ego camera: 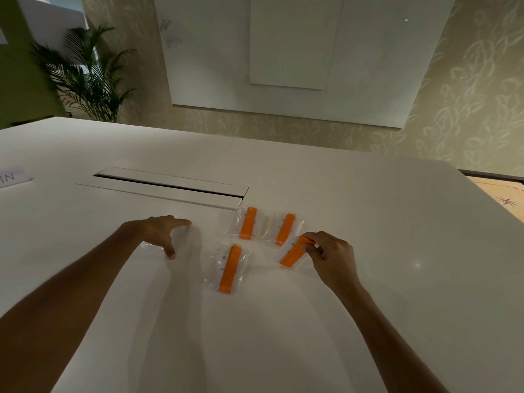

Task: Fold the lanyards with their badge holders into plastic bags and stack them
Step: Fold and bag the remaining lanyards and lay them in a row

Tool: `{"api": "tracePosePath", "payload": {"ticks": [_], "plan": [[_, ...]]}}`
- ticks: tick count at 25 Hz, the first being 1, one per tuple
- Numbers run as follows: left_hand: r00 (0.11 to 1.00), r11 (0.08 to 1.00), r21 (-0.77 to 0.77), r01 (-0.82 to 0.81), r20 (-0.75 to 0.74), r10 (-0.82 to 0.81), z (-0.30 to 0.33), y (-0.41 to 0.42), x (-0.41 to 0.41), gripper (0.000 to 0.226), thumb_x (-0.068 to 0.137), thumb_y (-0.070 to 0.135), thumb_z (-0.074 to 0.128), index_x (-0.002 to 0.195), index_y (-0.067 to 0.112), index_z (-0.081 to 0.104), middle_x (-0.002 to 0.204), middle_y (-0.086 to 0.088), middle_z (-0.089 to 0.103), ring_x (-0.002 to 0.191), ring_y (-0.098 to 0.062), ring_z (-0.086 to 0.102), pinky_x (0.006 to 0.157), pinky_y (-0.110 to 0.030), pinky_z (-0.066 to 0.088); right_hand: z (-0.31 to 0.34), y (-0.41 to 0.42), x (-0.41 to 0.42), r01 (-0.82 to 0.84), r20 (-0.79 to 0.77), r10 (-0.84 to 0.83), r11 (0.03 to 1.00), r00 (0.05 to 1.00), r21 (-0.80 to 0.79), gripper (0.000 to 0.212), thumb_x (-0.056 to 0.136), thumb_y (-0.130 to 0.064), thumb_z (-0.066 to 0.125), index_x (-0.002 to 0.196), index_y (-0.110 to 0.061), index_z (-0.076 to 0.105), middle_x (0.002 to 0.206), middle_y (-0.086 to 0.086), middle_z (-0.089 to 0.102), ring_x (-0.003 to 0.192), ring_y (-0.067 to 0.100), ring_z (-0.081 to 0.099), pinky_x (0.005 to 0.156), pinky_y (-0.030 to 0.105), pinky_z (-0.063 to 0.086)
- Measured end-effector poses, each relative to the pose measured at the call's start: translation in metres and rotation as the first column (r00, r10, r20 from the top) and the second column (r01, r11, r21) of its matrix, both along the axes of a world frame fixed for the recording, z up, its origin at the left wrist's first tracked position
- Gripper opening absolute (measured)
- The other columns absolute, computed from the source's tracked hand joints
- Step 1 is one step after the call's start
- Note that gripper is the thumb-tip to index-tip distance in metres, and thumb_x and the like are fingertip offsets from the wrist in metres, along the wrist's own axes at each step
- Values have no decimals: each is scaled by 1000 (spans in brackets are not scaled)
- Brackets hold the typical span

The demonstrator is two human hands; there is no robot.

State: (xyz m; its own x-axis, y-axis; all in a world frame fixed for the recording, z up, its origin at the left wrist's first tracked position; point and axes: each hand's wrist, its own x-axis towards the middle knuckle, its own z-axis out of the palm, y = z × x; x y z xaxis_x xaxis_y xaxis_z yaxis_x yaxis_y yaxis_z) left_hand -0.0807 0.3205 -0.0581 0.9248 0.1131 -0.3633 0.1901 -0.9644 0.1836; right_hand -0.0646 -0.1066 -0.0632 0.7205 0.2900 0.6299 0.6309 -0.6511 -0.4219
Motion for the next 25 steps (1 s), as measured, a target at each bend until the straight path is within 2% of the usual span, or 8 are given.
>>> {"api": "tracePosePath", "payload": {"ticks": [4,8,12,15,19,25], "plan": [[993,999,-14,-29,115,30,-4,0,-2,105,55,41,87,143,31,31,146,1,39,132,-23,37,110,-39,34,-1,-1,-1,10,-4,-10,1000,1000,6,20,78,-10,76,97,-15,74,83,-5,74,60,-1,49,62,4,32],[993,996,-85,-35,109,44,-11,-2,-9,113,52,43,88,145,30,26,148,-1,36,133,-23,35,109,-40,35,-1,-4,-2,20,-11,-19,1000,1000,16,20,77,-10,76,96,-15,73,81,-5,73,58,1,48,61,5,33],[991,988,-144,-61,106,77,-14,-3,-13,104,55,36,88,143,29,33,145,-2,41,130,-23,39,107,-39,39,0,-5,-3,20,-14,-20,999,1000,30,20,77,-10,76,95,-16,74,80,-6,72,56,0,45,60,5,32],[982,981,-177,-79,153,107,-16,-7,-16,100,56,34,88,141,24,37,145,-3,43,130,-23,41,106,-39,40,-1,-4,-4,13,-13,-13,999,1000,37,19,77,-10,76,94,-16,74,80,-6,73,57,-1,45,61,4,32],[960,982,-169,-89,247,129,-22,-15,-21,95,64,39,83,143,22,32,145,-4,42,129,-25,42,107,-41,39,-1,-2,-4,0,-12,0,999,1000,46,18,77,-10,76,95,-15,74,82,-4,73,58,2,49,61,7,34],[864,921,-388,-44,448,230,-12,-40,-25,92,66,33,83,143,20,33,141,-2,47,129,-23,44,105,-41,39,9,-3,-4,20,-26,-17,995,1000,100,17,77,-11,76,93,-16,73,79,-5,72,46,-8,39,55,11,36]]}}
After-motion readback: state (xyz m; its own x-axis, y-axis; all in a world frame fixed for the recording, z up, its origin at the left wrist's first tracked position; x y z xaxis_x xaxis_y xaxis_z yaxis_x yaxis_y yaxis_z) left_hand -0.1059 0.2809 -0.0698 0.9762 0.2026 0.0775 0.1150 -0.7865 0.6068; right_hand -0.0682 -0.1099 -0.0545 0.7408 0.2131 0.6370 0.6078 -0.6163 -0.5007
